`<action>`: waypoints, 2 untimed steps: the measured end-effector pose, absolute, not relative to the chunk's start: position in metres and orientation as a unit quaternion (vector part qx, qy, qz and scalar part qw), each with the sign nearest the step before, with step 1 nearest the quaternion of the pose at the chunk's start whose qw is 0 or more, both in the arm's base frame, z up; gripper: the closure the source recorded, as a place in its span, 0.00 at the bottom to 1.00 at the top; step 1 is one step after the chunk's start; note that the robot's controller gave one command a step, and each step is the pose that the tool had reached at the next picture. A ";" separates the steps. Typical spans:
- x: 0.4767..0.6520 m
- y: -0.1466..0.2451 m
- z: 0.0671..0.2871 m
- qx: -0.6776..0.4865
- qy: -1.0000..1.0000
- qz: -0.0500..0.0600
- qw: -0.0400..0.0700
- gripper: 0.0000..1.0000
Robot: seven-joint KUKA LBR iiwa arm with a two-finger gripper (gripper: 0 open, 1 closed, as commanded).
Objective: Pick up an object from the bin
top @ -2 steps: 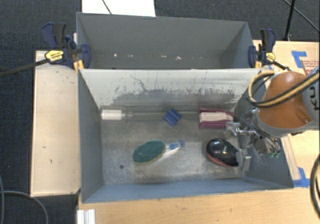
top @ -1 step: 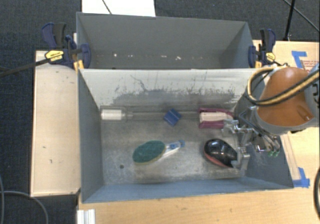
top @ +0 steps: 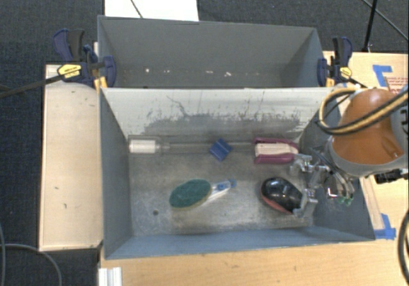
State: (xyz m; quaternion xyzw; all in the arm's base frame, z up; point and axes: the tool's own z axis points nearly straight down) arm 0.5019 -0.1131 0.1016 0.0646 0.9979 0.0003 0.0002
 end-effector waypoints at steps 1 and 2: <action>0.499 -0.110 0.070 0.151 0.989 0.001 -0.002 0.00; 0.499 -0.110 0.070 0.147 0.989 0.000 -0.001 0.00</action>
Offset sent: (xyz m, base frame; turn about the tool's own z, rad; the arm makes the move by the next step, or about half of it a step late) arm -0.0027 0.0032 -0.0316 0.1755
